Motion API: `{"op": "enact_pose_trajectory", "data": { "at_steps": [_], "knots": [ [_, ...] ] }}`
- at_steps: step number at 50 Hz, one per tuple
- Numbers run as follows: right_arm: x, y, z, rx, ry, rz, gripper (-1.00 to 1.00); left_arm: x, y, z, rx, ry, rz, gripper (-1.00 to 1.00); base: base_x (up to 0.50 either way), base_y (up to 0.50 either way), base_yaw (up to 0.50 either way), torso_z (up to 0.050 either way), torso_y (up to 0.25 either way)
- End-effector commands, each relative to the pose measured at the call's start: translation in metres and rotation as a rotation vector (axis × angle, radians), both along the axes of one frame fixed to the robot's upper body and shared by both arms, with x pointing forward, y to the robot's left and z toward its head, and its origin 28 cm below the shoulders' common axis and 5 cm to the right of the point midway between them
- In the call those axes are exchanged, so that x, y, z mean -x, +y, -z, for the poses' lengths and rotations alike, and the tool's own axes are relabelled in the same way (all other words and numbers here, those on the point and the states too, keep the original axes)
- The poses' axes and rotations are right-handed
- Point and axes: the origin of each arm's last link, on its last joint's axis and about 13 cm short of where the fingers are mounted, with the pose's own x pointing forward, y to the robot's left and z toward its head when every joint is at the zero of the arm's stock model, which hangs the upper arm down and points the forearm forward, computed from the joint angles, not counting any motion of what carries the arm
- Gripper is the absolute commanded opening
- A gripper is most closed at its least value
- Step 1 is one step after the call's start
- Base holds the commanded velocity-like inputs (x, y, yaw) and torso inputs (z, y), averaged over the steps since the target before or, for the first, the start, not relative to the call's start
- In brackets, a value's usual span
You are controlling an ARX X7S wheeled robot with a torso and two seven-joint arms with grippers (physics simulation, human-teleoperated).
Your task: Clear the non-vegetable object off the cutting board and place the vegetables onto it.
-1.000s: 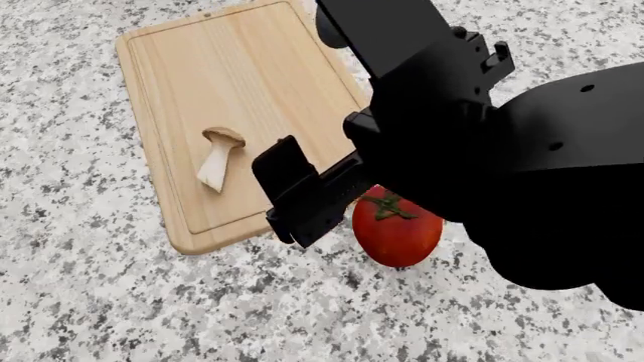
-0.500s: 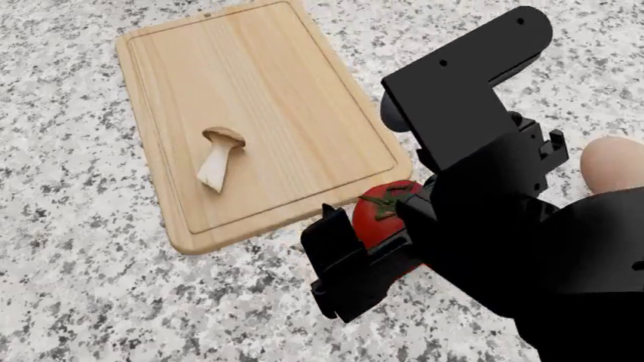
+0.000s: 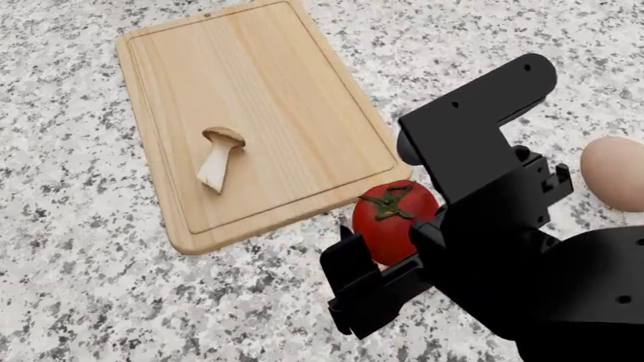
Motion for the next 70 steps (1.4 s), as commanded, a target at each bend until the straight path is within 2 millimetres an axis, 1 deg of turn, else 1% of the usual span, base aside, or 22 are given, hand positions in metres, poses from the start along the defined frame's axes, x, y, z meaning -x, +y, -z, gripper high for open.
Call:
{"op": "enact_pose_trajectory", "data": {
  "at_steps": [1, 14, 26, 27, 32, 36, 41, 49, 55, 59, 62, 66, 70],
  "knots": [
    [-0.008, -0.001, 0.012, 0.0, 0.014, 0.007, 1.0, 0.0, -0.001, 0.001, -0.003, 0.003, -0.001, 1.0, 0.0, 0.0, 0.0, 0.0, 0.0],
    [-0.019, -0.001, 0.025, 0.008, 0.04, 0.019, 1.0, 0.001, -0.001, -0.001, -0.009, 0.001, -0.003, 1.0, 0.0, 0.0, 0.0, 0.0, 0.0],
    [-0.022, -0.002, 0.029, 0.011, 0.055, 0.028, 1.0, 0.003, 0.0, -0.001, -0.012, -0.005, -0.008, 1.0, 0.0, 0.0, 0.0, 0.0, 0.0],
    [-0.022, -0.002, 0.029, 0.013, 0.053, 0.03, -1.0, 0.003, 0.0, -0.001, -0.013, -0.005, -0.008, 1.0, 0.0, 0.0, 0.0, 0.0, 0.0],
    [-0.021, -0.002, 0.023, 0.022, 0.035, 0.033, -1.0, 0.003, 0.0, 0.0, -0.011, -0.004, -0.008, 1.0, 0.0, 0.0, 0.0, 0.0, 0.0],
    [-0.018, -0.002, 0.014, 0.019, 0.014, 0.029, -1.0, 0.003, -0.001, -0.001, -0.01, -0.006, -0.008, 1.0, 0.0, 0.0, 0.0, 0.0, 0.0],
    [-0.014, 0.001, -0.008, 0.006, -0.035, 0.01, -1.0, 0.003, -0.001, -0.003, -0.011, -0.009, -0.006, 1.0, 0.0, 0.0, 0.0, 0.0, 0.0],
    [-0.012, 0.005, -0.027, -0.01, -0.084, -0.006, -1.0, 0.002, -0.001, -0.004, -0.013, -0.012, -0.003, 1.0, 0.0, 0.0, 0.0, 0.0, 0.0],
    [-0.019, 0.006, -0.036, -0.012, -0.107, -0.009, -1.0, 0.004, 0.0, -0.005, -0.008, -0.017, -0.008, 1.0, 0.0, 0.0, 0.0, 0.0, 0.0],
    [-0.023, 0.007, -0.035, -0.015, -0.108, -0.011, -1.0, 0.004, -0.001, -0.007, -0.012, -0.02, -0.007, 1.0, 0.0, 0.0, 0.0, 0.0, 0.0],
    [-0.028, 0.009, -0.039, -0.021, -0.114, -0.017, -1.0, 0.003, -0.001, -0.006, -0.013, -0.018, -0.005, 1.0, 0.0, 0.0, 0.0, 0.0, 0.0],
    [-0.036, 0.014, -0.045, -0.024, -0.126, -0.036, -1.0, 0.003, -0.001, -0.006, -0.012, -0.017, -0.006, 1.0, 0.0, 0.0, 0.0, 0.0, 0.0],
    [-0.048, 0.021, -0.044, -0.033, -0.123, -0.054, -1.0, 0.003, -0.001, -0.007, -0.014, -0.019, -0.006, 1.0, 0.0, 0.0, 0.0, 0.0, 0.0]
  ]
}}
